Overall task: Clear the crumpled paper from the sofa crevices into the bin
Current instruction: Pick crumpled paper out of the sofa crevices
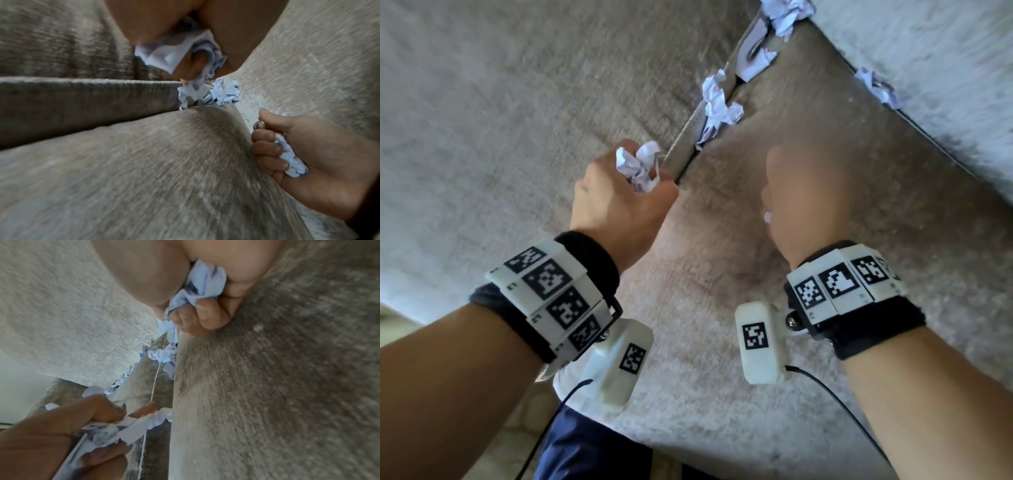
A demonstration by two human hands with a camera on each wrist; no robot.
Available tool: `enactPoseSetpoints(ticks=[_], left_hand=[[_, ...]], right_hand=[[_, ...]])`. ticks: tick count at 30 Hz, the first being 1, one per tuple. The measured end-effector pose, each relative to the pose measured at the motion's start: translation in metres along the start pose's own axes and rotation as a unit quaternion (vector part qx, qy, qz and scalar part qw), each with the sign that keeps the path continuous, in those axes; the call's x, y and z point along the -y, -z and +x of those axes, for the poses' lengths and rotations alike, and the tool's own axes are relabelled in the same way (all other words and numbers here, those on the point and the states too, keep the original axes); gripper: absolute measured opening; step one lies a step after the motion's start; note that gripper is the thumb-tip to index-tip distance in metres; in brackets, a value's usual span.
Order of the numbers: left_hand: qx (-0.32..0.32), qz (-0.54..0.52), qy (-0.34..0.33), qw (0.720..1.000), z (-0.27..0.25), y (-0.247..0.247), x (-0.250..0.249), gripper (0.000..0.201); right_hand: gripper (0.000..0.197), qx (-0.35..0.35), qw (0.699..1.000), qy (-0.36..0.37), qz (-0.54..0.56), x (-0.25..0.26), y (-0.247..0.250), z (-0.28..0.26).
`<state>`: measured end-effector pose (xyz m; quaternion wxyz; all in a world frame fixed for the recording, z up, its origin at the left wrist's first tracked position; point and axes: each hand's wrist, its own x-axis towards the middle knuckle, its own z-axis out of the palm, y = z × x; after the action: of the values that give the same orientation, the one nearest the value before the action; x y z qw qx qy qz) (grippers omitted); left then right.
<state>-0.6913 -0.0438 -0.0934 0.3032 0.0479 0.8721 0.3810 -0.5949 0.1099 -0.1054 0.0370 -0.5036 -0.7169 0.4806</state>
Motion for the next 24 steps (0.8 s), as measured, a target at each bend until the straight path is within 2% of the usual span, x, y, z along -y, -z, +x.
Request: enactPoseSetpoints(ticks=[3, 4, 7, 9, 12, 16, 18, 21, 24], left_hand=[[0.003, -0.002, 0.000, 1.000, 0.005, -0.006, -0.011, 0.008], [-0.001, -0.001, 0.003, 1.000, 0.007, -0.008, -0.016, 0.011], [-0.007, -0.013, 0.006, 1.000, 0.010, -0.015, -0.027, 0.006], [-0.008, -0.020, 0.014, 1.000, 0.012, -0.020, -0.034, 0.015], [-0.006, -0.039, 0.033, 0.999, 0.018, -0.026, -0.038, 0.013], [-0.005, -0.031, 0.040, 0.999, 0.025, -0.033, -0.044, 0.023], [0.002, -0.016, 0.037, 0.999, 0.026, -0.036, -0.047, 0.020], [-0.006, 0.015, 0.033, 0.999, 0.031, -0.036, -0.049, 0.017], [-0.025, 0.028, 0.026, 0.999, 0.038, -0.034, -0.049, 0.021]], right_hand=[[0.060, -0.016, 1.000, 0.016, -0.012, -0.005, 0.003, 0.002], [0.059, -0.016, 1.000, 0.019, -0.015, -0.006, 0.004, 0.003], [0.052, -0.010, 1.000, 0.005, -0.018, -0.008, 0.010, 0.007], [0.047, 0.001, 1.000, -0.013, -0.006, -0.009, 0.014, 0.009], [0.040, 0.017, 0.999, -0.037, 0.036, -0.014, 0.020, 0.013], [0.034, 0.026, 0.999, -0.019, 0.010, -0.013, 0.029, 0.016], [0.032, 0.028, 0.999, -0.015, 0.010, -0.012, 0.032, 0.018], [0.027, 0.037, 0.998, -0.034, 0.036, -0.009, 0.036, 0.021], [0.023, 0.036, 0.997, -0.044, 0.052, -0.009, 0.036, 0.027]])
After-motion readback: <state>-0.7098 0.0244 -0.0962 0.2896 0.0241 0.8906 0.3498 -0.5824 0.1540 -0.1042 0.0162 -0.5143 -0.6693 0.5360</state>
